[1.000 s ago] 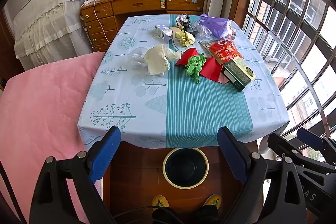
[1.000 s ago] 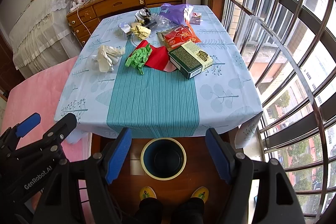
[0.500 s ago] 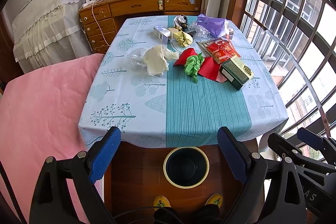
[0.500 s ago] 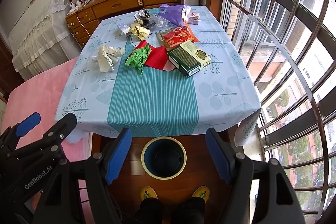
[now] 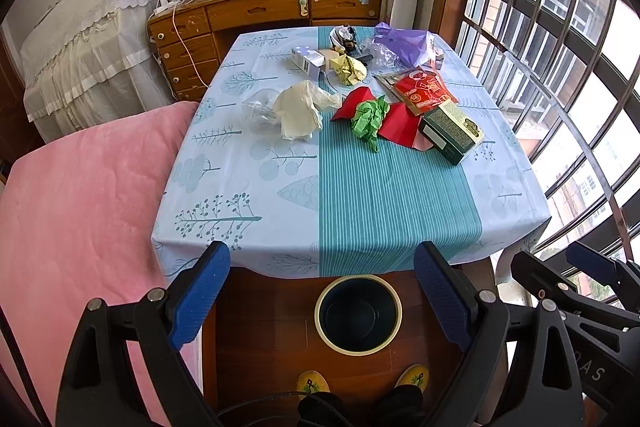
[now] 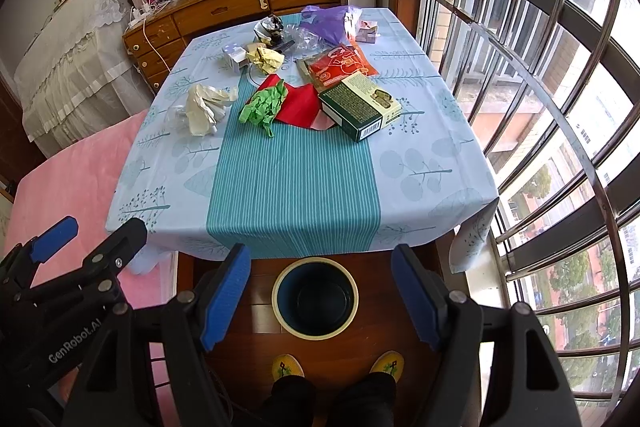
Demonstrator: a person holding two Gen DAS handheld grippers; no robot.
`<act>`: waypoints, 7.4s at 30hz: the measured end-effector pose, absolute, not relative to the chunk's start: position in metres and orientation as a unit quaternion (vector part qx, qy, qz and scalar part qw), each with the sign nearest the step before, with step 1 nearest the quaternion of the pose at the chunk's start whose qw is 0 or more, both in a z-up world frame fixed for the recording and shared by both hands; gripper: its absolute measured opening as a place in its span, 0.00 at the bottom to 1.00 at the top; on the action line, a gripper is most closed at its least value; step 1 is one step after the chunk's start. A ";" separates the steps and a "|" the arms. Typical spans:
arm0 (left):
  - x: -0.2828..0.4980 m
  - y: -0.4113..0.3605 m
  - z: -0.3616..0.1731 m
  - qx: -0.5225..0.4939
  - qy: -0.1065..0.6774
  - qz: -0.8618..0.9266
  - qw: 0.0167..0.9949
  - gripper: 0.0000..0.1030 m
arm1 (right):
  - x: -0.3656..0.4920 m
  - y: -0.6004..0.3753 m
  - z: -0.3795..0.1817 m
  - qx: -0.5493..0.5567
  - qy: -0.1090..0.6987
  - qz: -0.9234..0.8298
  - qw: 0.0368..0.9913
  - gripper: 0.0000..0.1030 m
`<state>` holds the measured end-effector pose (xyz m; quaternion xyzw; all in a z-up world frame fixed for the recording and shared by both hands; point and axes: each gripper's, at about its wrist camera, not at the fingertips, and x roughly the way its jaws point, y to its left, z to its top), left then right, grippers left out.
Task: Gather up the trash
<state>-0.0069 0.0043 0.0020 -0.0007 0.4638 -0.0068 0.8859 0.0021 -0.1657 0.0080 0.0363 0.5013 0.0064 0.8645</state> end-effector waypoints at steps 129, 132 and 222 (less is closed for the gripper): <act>0.144 -0.022 -0.064 -0.049 0.608 -0.060 0.790 0.17 | 0.167 -0.171 -0.056 -0.030 0.611 0.358 0.705 0.01; 0.119 -0.006 -0.060 -0.022 0.603 -0.083 0.793 0.17 | 0.141 -0.164 -0.046 -0.024 0.604 0.323 0.728 0.01; 0.006 -0.008 -0.143 -0.011 0.592 -0.080 0.802 0.88 | 0.003 -0.169 -0.159 0.030 0.595 0.121 0.794 0.02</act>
